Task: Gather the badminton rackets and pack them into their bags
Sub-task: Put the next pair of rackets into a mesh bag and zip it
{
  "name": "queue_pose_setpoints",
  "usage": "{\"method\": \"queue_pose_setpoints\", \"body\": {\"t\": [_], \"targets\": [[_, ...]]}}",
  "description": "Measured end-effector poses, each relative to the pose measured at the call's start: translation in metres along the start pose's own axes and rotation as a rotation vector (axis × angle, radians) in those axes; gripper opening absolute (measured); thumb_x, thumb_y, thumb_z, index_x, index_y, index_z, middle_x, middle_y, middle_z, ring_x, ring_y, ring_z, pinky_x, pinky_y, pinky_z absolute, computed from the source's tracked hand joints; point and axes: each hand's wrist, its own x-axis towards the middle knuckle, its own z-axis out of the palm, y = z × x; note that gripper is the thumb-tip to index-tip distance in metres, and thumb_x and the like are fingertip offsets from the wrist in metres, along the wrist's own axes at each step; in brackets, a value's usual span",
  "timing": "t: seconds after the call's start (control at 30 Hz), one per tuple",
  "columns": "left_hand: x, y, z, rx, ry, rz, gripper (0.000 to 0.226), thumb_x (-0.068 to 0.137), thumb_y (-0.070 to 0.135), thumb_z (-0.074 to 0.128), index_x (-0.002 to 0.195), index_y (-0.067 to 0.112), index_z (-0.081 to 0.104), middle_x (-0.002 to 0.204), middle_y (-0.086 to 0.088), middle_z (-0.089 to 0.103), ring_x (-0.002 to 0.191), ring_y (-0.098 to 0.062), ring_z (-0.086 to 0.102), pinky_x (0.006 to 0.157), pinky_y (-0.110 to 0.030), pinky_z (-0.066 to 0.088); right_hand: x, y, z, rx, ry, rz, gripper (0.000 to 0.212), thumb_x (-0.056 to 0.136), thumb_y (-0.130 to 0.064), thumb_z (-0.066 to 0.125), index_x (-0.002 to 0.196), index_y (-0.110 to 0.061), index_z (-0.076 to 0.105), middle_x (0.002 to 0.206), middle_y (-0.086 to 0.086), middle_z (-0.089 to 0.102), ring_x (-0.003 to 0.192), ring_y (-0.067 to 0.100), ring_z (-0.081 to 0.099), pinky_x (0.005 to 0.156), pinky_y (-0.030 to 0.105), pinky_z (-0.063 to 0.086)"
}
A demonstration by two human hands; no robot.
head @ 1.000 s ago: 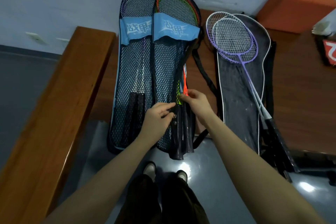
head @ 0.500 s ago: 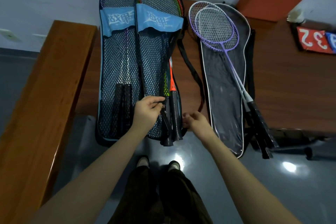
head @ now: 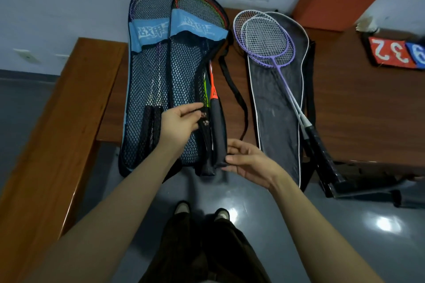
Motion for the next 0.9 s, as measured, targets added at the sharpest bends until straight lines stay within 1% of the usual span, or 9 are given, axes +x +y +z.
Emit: {"method": "queue_pose_setpoints", "body": {"t": [0.1,0.23,0.3,0.37,0.47,0.57,0.73,0.8,0.9], "targets": [[-0.004,0.018,0.005,0.033,-0.002,0.088,0.021,0.087,0.000,0.058,0.103,0.009,0.067,0.081,-0.001,0.066,0.069,-0.005,0.058,0.064,-0.015,0.050,-0.006,-0.003,0.002,0.052,-0.088,-0.113,0.063,0.060,-0.010,0.084,0.115,-0.001,0.054,0.104,0.012,0.065,0.092,0.022,0.066,0.085,0.030,0.054],[-0.021,0.032,0.011,0.372,-0.098,0.254,0.031,0.081,0.013,0.069,0.111,0.014,0.065,0.096,-0.002,0.060,0.076,-0.003,0.053,0.074,-0.009,0.045,-0.008,-0.015,0.009,-0.026,0.026,-0.188,0.068,0.053,-0.018,0.088,0.109,-0.001,0.056,0.091,0.008,0.070,0.082,0.018,0.067,0.075,0.027,0.055],[-0.030,0.033,0.010,0.536,-0.155,0.285,0.039,0.077,0.019,0.073,0.115,0.021,0.063,0.100,0.003,0.059,0.078,-0.002,0.054,0.079,-0.013,0.045,-0.008,-0.020,0.012,-0.064,0.064,-0.198,0.054,0.057,-0.008,0.082,0.104,-0.001,0.057,0.084,0.007,0.070,0.075,0.017,0.067,0.070,0.027,0.055],[-0.039,0.033,0.009,0.553,-0.206,0.253,0.045,0.075,0.017,0.074,0.117,0.022,0.060,0.096,0.006,0.063,0.080,-0.002,0.059,0.082,-0.019,0.049,-0.008,-0.025,0.014,-0.098,0.083,-0.208,0.041,0.058,-0.005,0.078,0.094,-0.005,0.060,0.076,0.005,0.069,0.068,0.015,0.066,0.067,0.025,0.055],[-0.050,0.035,0.008,0.512,-0.243,0.209,0.046,0.075,0.011,0.074,0.117,0.019,0.060,0.090,0.007,0.064,0.074,0.001,0.061,0.078,-0.017,0.051,-0.007,-0.029,0.016,-0.127,0.073,-0.227,0.051,0.043,-0.018,0.090,0.084,-0.007,0.062,0.073,0.005,0.067,0.065,0.015,0.064,0.069,0.026,0.053],[-0.061,0.030,0.002,0.521,-0.280,0.235,0.044,0.072,0.017,0.078,0.112,0.023,0.061,0.107,0.000,0.061,0.088,-0.005,0.060,0.085,-0.022,0.049,-0.007,-0.033,0.015,-0.101,0.039,-0.235,0.052,0.038,-0.026,0.093,0.077,-0.010,0.062,0.068,0.005,0.065,0.063,0.015,0.062,0.068,0.027,0.054],[-0.080,0.020,-0.003,0.699,-0.407,0.300,0.073,0.069,0.024,0.080,0.132,0.030,0.044,0.122,0.008,0.036,0.112,-0.005,0.045,0.099,-0.023,0.039,-0.008,-0.039,0.009,-0.057,0.025,-0.227,0.048,0.040,-0.020,0.092,0.077,-0.010,0.065,0.069,0.008,0.063,0.065,0.019,0.062,0.069,0.034,0.055],[-0.083,0.018,0.001,0.810,-0.383,0.370,0.074,0.072,0.024,0.077,0.136,0.028,0.040,0.121,0.008,0.034,0.110,-0.003,0.041,0.098,-0.017,0.037,-0.011,-0.040,0.005,-0.064,0.028,-0.226,0.039,0.047,-0.010,0.086,0.078,-0.009,0.063,0.066,0.005,0.064,0.063,0.017,0.062,0.070,0.034,0.055],[-0.085,0.012,0.006,0.800,-0.300,0.500,0.067,0.072,0.023,0.078,0.131,0.021,0.048,0.114,0.005,0.042,0.104,-0.007,0.046,0.093,-0.016,0.040,-0.015,-0.044,0.002,-0.047,0.018,-0.249,0.037,0.053,0.002,0.081,0.081,-0.006,0.057,0.063,0.002,0.062,0.060,0.015,0.062,0.065,0.031,0.057]]}}
